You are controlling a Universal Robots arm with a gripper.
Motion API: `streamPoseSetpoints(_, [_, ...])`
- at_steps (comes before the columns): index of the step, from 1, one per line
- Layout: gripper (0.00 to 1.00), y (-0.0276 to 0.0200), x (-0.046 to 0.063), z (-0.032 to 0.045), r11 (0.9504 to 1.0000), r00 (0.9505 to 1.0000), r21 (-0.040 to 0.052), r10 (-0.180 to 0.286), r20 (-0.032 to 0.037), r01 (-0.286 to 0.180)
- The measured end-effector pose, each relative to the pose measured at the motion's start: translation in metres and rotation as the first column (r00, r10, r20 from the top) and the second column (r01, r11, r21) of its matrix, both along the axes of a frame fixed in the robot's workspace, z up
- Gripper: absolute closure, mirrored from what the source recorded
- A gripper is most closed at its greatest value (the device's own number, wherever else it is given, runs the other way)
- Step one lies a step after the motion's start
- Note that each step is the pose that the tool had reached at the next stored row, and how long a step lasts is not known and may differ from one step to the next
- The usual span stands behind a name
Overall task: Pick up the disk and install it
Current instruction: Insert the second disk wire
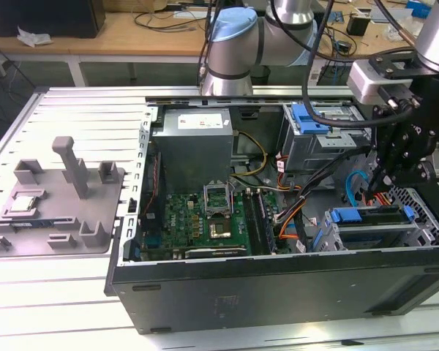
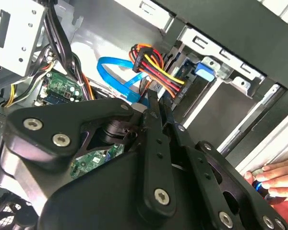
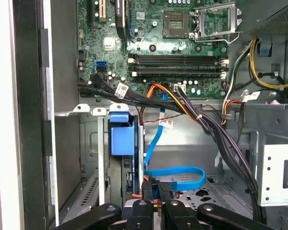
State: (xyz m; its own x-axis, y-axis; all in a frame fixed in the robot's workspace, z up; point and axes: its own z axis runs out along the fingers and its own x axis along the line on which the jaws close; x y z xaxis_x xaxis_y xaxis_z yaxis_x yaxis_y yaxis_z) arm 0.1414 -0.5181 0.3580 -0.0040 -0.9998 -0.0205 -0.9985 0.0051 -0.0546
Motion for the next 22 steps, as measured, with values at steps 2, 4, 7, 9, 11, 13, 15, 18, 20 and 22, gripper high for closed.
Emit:
streamPoseSetpoints(2, [0.84, -0.0059, 0.002, 0.0000, 1.0000, 1.0000, 0.0040, 0.000, 0.0000, 0.000])
streamPoseSetpoints(4, [0.84, -0.0117, 0.002, 0.0000, 0.9999, 1.0000, 0.0113, 0.000, 0.0000, 0.000])
streamPoseSetpoints(7, [0.84, -0.0125, 0.002, 0.0000, 0.9999, 1.0000, 0.0123, 0.000, 0.0001, 0.000])
streamPoseSetpoints(9, [0.84, -0.0126, 0.002, 0.0000, 0.9999, 1.0000, 0.0124, 0.000, 0.0002, 0.000])
streamPoseSetpoints(11, [0.84, -0.0140, -0.002, 0.0000, 0.9999, 0.9999, 0.0156, 0.001, 0.0114, -0.001])
streamPoseSetpoints(13, [0.84, -0.0157, -0.003, 0.0000, 0.9998, 0.9997, 0.0184, 0.008, 0.0246, -0.008])
streamPoseSetpoints(15, [0.84, -0.0165, -0.004, 0.0001, 0.9997, 0.9995, 0.0192, 0.012, 0.0303, -0.012])
streamPoseSetpoints(18, [0.84, -0.0174, -0.009, 0.0000, 0.9997, 0.9991, 0.0198, 0.016, 0.0399, -0.017])
streamPoseSetpoints(20, [0.84, -0.0179, -0.012, 0.0000, 0.9996, 0.9987, 0.0207, 0.018, 0.0488, -0.019])
streamPoseSetpoints(22, [0.84, -0.0187, -0.014, 0.0001, 0.9995, 0.9981, 0.0233, 0.020, 0.0587, -0.021])
